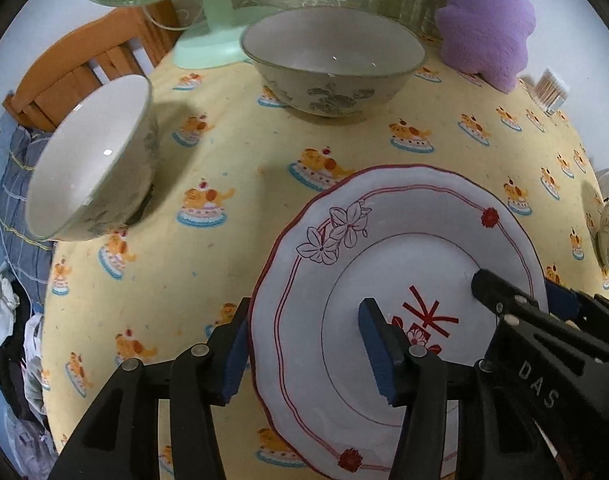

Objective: Organize plates and bowls
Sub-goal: 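Lift the red-rimmed plate with the left tool and carry it toward the stack, then carry the red-rimmed plate over the white flowered plate stack with the left tool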

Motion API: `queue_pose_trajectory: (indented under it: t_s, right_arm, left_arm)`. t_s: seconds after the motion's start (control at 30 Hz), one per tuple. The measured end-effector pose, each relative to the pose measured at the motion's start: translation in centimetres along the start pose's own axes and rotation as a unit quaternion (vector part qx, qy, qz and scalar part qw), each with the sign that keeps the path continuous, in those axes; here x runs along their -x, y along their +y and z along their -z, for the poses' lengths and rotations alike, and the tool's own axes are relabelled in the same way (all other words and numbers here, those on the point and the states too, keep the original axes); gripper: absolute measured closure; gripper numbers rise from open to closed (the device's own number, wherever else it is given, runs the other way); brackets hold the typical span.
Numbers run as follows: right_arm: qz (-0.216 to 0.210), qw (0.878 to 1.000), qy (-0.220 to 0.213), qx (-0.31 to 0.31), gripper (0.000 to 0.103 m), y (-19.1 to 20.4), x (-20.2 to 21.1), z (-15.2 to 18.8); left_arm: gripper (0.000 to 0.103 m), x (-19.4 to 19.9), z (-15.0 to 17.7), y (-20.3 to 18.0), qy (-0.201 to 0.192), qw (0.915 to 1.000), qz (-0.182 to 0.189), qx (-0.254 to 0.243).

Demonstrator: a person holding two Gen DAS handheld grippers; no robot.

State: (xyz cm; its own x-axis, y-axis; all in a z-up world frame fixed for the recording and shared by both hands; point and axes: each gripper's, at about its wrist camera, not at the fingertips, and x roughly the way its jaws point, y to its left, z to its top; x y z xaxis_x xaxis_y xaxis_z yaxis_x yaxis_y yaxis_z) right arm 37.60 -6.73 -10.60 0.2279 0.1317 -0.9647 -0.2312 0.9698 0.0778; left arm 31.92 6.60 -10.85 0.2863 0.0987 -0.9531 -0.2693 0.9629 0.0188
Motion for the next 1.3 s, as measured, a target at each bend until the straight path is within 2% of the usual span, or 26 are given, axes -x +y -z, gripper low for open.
queue_pose_trajectory:
  t_s: [0.33, 0.63, 1.03, 1.3]
  right_arm:
    - [0.001, 1.0, -0.018, 0.007, 0.053, 2.8, 4.0, 2.3]
    - [0.03, 0.998, -0.039, -0.037, 0.053, 2.6, 8.9, 7.3]
    - [0.069, 0.991, -0.057, -0.098, 0.053, -1.3, 13.2, 12.7]
    - [0.067, 0.989, -0.053, -0.121, 0.053, -6.0, 14.1, 15.1]
  left_arm:
    - [0.05, 4.1, 2.0, 2.4, -0.018, 0.9998, 0.003, 0.003]
    - [0.05, 7.8, 5.1, 1.8, -0.027, 0.9981, 0.042, -0.036]
    - [0.05, 11.1, 9.0, -2.4, -0.033, 0.9913, 0.079, -0.1]
    - [0.05, 11.5, 10.9, -6.8, -0.025, 0.989, 0.082, -0.121]
